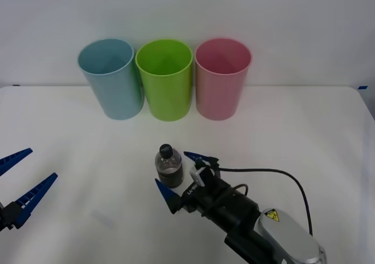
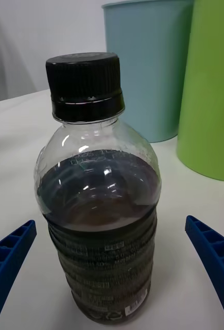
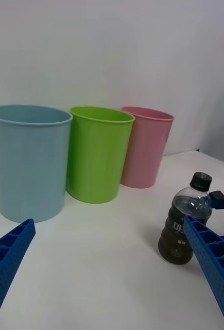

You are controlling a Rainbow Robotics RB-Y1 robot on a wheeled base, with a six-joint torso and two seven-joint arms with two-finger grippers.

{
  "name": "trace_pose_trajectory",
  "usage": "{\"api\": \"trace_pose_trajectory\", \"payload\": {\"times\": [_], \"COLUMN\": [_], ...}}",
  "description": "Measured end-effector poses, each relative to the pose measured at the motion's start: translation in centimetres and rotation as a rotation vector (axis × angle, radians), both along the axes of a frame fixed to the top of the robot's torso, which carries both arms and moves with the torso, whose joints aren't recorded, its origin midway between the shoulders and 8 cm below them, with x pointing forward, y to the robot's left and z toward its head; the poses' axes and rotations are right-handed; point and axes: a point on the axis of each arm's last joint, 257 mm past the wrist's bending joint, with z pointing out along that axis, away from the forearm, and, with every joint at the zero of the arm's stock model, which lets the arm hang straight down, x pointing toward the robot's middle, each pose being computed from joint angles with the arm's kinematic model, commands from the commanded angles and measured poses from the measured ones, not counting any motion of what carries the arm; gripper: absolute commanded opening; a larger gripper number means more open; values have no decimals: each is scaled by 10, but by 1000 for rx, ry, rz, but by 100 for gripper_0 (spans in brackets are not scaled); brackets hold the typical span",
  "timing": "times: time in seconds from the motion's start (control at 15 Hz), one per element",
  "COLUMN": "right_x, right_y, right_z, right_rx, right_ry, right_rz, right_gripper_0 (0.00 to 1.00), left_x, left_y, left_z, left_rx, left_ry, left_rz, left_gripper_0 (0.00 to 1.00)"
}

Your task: Grasp the object on the table and drop it into the matching bin: aluminum can to the light blue bin, PET bottle to the pink bin.

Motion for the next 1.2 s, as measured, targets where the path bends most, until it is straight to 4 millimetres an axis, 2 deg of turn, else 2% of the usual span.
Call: {"api": "trace_pose_trajectory", "payload": {"times": [0.4, 1.0, 1.07, 1.13, 1.2], "right_x": [14, 14, 14, 14, 14], "right_y": [23, 24, 24, 24, 24], "right_z": [-5, -6, -6, -6, -6], "right_rx": [-9, -13, -13, -13, -13], "right_ry": [6, 10, 9, 9, 9], "right_rz": [-3, -9, -8, -8, -9], "right_gripper_0": [100, 100, 82, 36, 7], "left_x": [0, 0, 0, 0, 0], "left_y": [0, 0, 0, 0, 0], "left_z": [0, 0, 0, 0, 0], "left_rx": [0, 0, 0, 0, 0], "left_ry": [0, 0, 0, 0, 0], "left_rz": [0, 0, 0, 0, 0], "left_gripper_0": [100, 100, 100, 100, 100]}}
